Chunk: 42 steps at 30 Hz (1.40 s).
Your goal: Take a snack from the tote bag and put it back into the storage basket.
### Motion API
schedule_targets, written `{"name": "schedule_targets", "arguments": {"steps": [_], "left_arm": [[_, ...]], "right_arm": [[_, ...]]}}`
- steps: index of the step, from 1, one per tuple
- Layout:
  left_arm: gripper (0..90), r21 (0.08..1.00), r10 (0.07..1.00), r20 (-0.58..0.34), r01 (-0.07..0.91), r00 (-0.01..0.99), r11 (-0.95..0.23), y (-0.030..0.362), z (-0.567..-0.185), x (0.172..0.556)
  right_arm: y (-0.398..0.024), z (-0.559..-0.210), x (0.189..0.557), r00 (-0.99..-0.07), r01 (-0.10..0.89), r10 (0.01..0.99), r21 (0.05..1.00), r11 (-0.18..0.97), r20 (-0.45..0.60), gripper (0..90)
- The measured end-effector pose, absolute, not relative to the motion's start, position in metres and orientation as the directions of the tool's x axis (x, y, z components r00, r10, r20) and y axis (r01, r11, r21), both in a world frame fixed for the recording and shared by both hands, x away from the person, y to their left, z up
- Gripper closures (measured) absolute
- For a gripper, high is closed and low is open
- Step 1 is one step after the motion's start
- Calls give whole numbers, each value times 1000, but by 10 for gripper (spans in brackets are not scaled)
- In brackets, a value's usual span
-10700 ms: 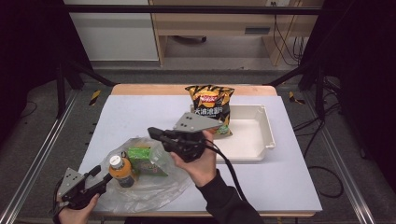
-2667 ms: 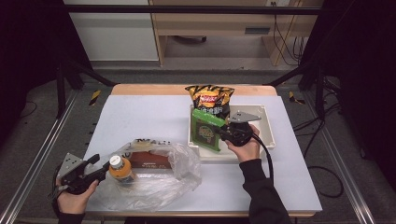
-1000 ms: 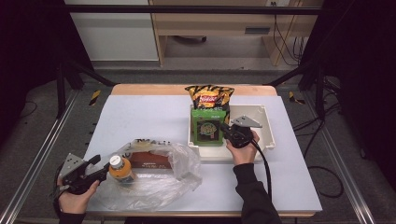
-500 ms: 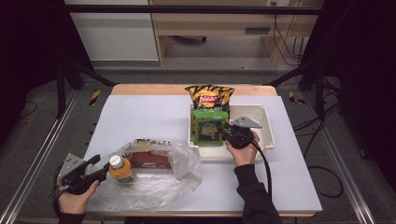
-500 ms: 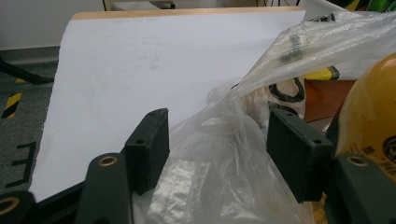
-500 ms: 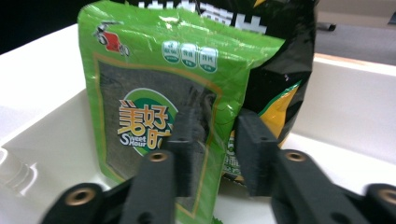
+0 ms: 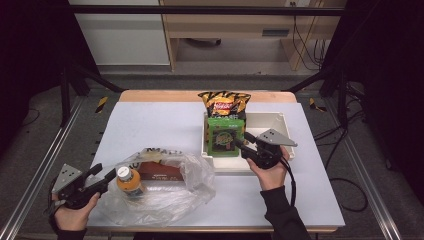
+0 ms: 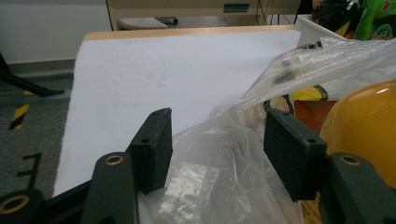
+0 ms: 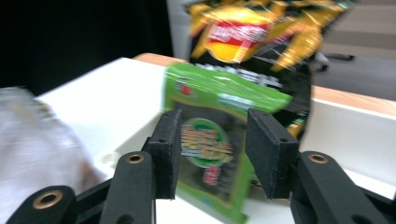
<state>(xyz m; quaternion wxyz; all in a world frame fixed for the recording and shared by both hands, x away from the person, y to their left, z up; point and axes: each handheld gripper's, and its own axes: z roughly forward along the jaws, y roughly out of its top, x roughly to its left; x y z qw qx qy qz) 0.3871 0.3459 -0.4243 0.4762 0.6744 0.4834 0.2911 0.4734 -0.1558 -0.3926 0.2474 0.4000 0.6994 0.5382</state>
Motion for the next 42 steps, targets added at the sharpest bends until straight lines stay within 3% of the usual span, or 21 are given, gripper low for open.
{"name": "schedule_targets", "arguments": {"steps": [6, 13, 20, 28, 32, 38, 42], "left_arm": [[492, 931, 915, -85, 359, 394, -68, 344, -419, 386], [451, 923, 912, -74, 375, 404, -91, 339, -421, 396], [456, 900, 902, -65, 416, 427, -132, 332, -432, 412], [505, 878, 898, -83, 459, 431, -140, 335, -444, 422], [625, 852, 890, -78, 494, 449, -175, 332, -452, 425], [888, 826, 889, -44, 517, 456, -224, 329, -453, 427], [900, 843, 892, -41, 494, 451, -212, 330, -446, 431]], "right_arm": [[-132, -373, 449, -654, 240, 753, 964, 111, 76, 548], [-83, -364, 436, -761, 235, 643, 960, 150, 86, 448], [-37, -388, 436, -801, 277, 594, 929, 247, 81, 419], [-22, -424, 445, -777, 334, 627, 877, 346, 48, 433], [-19, -437, 448, -773, 348, 633, 859, 376, 36, 520], [-21, -444, 451, -771, 356, 636, 851, 386, 34, 773], [-25, -441, 456, -754, 368, 655, 856, 362, 47, 891]]}}
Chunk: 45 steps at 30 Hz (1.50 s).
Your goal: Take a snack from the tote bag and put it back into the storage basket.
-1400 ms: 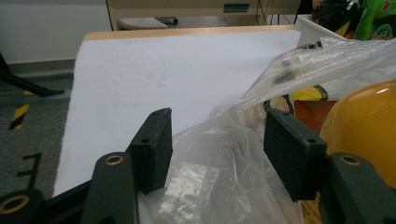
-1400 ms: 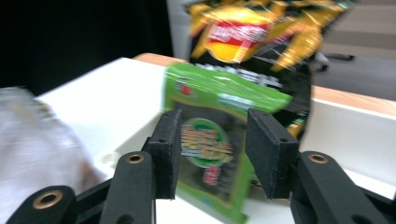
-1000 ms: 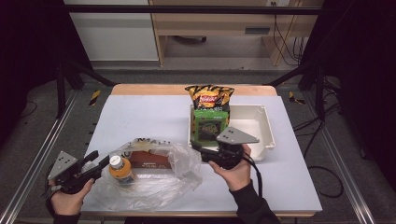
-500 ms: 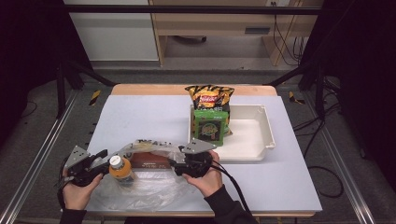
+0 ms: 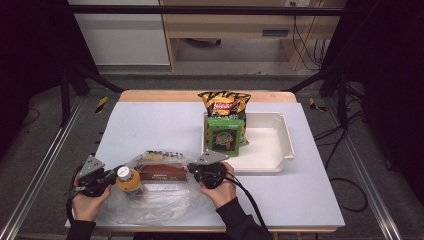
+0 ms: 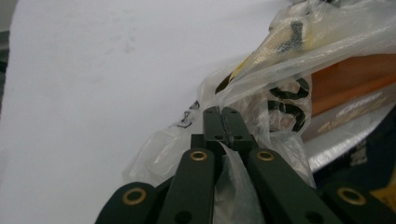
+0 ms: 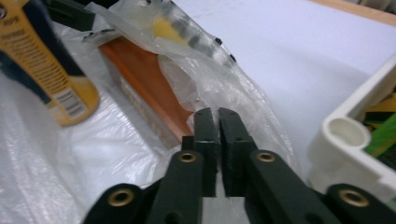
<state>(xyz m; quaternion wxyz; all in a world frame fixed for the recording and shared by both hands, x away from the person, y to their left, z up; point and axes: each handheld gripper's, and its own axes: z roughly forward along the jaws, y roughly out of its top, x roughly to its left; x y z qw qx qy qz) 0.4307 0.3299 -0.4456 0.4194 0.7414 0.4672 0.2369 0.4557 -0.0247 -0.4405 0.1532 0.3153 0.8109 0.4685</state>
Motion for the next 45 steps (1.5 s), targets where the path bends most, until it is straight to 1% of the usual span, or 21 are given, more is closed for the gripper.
{"name": "schedule_targets", "arguments": {"steps": [4, 11, 16, 20, 23, 25, 31, 34, 36, 39, 41, 45], "left_arm": [[900, 865, 899, -67, 475, 434, -164, 331, -446, 440], [900, 826, 902, -79, 534, 425, -179, 328, -467, 455], [900, 799, 898, -88, 569, 431, -194, 325, -474, 462], [900, 782, 898, -99, 592, 428, -196, 323, -478, 465], [900, 767, 897, -100, 607, 432, -207, 323, -481, 465], [900, 767, 897, -114, 611, 428, -194, 325, -481, 463], [900, 761, 908, -104, 620, 406, -190, 334, -478, 454], [900, 770, 912, -122, 618, 392, -163, 341, -477, 451], [900, 774, 912, -127, 614, 391, -156, 343, -477, 452], [900, 772, 913, -112, 613, 392, -168, 340, -478, 455], [900, 762, 910, -114, 623, 399, -177, 337, -481, 458], [899, 752, 904, -129, 634, 407, -178, 336, -482, 460]], "right_arm": [[-26, -439, 465, -710, 371, 703, 859, 352, 19, 899], [-17, -448, 473, -662, 355, 746, 844, 402, -77, 879], [-15, -449, 475, -650, 345, 754, 848, 403, -95, 885], [-11, -450, 473, -638, 321, 757, 845, 428, -140, 899], [-10, -450, 471, -643, 312, 750, 842, 441, -155, 900], [-10, -450, 470, -649, 315, 746, 839, 443, -151, 900], [-9, -449, 463, -712, 354, 701, 845, 401, -34, 900], [-6, -449, 458, -733, 353, 681, 851, 389, -8, 900], [-6, -450, 460, -724, 348, 689, 856, 382, -14, 900], [-4, -453, 464, -695, 321, 717, 869, 376, -54, 900], [-2, -456, 467, -680, 304, 728, 868, 392, -91, 900], [-2, -462, 472, -668, 337, 737, 838, 429, -108, 899]]}}
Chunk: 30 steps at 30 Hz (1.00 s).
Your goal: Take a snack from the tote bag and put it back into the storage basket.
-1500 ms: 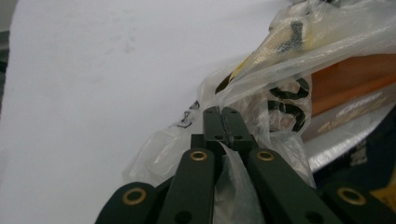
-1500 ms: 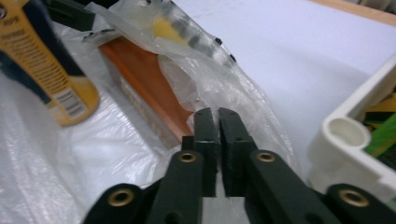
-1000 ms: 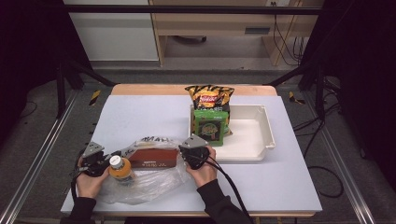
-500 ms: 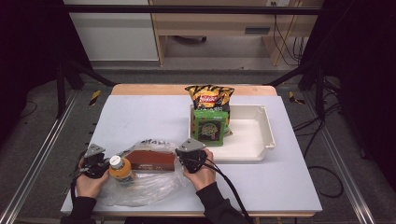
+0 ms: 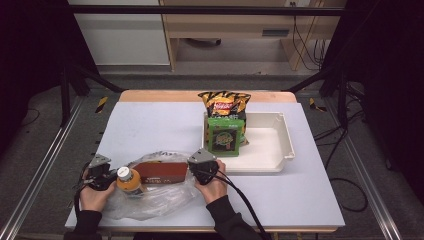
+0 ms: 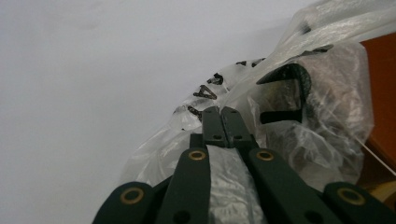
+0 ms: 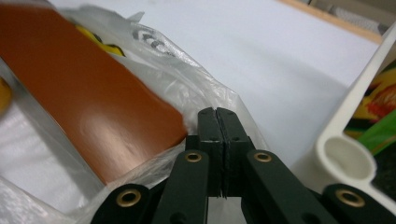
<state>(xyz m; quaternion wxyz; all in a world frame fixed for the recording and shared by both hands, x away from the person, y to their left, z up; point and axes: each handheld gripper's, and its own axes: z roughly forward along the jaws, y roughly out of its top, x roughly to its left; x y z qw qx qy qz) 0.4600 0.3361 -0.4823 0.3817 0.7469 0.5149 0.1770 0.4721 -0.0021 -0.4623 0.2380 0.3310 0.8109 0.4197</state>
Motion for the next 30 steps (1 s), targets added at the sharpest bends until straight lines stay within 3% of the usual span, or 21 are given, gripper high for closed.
{"name": "schedule_targets", "arguments": {"steps": [11, 14, 21, 24, 30], "left_arm": [[896, 746, 892, -149, 641, 427, -182, 333, -482, 445], [884, 752, 892, -152, 636, 426, -175, 333, -483, 444], [686, 808, 905, -151, 578, 397, -118, 341, -474, 440], [611, 844, 909, -141, 528, 392, -96, 345, -462, 433], [550, 881, 912, -133, 467, 389, -71, 350, -443, 418]], "right_arm": [[-10, -489, 460, -713, 425, 701, 785, 450, -16, 891], [-11, -488, 459, -710, 427, 704, 785, 449, -17, 848], [-30, -466, 451, -735, 376, 678, 846, 378, 24, 639], [-40, -450, 446, -748, 344, 662, 877, 334, 42, 601], [-47, -423, 440, -776, 288, 629, 916, 280, 51, 556]]}}
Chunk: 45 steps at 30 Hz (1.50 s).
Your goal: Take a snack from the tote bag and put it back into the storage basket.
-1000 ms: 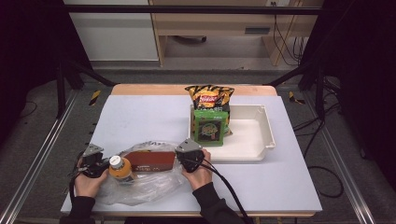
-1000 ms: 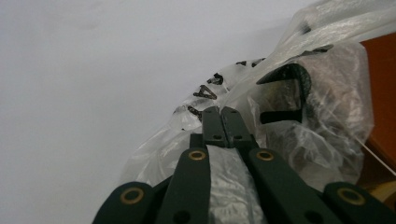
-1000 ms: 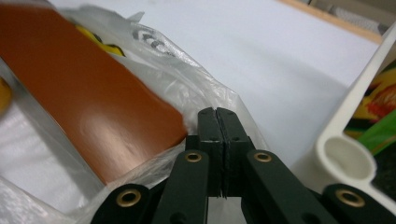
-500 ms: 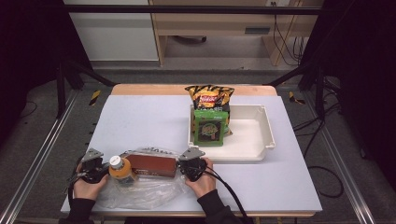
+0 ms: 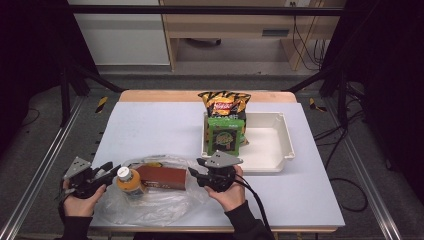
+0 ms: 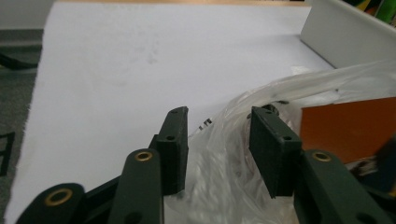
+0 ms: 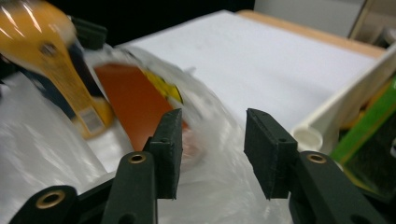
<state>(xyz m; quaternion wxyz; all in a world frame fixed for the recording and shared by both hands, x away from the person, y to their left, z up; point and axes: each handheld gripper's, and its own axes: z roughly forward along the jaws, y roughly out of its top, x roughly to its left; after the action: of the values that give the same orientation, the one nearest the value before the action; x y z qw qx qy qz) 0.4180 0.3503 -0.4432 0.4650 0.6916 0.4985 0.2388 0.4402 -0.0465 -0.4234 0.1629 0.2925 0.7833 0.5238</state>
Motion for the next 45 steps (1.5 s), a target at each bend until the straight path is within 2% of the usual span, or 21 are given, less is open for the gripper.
{"name": "schedule_targets", "arguments": {"steps": [5, 9, 14, 20, 22, 27, 37, 45], "left_arm": [[533, 901, 910, -110, 426, 399, -78, 351, -432, 400], [534, 908, 915, -104, 412, 390, -73, 353, -432, 391], [537, 909, 919, -97, 410, 382, -75, 355, -439, 384], [527, 898, 925, -98, 432, 366, -76, 356, -447, 388], [527, 896, 925, -102, 437, 366, -74, 356, -449, 388], [529, 890, 923, -107, 450, 369, -77, 355, -453, 391], [529, 892, 919, -96, 444, 383, -91, 353, -454, 392], [531, 890, 921, -98, 448, 376, -88, 353, -456, 393]], "right_arm": [[-34, -398, 435, -816, 229, 577, 938, 260, 39, 531], [-17, -389, 434, -843, 211, 537, 933, 292, 22, 553], [2, -406, 441, -855, 252, 519, 886, 390, 14, 520], [10, -435, 453, -844, 308, 536, 821, 480, 3, 433], [11, -441, 454, -845, 319, 534, 810, 491, 9, 393], [9, -444, 457, -851, 323, 524, 819, 475, 32, 373], [12, -450, 459, -862, 319, 507, 796, 515, 18, 316], [4, -447, 453, -882, 309, 470, 783, 540, 24, 405]]}}
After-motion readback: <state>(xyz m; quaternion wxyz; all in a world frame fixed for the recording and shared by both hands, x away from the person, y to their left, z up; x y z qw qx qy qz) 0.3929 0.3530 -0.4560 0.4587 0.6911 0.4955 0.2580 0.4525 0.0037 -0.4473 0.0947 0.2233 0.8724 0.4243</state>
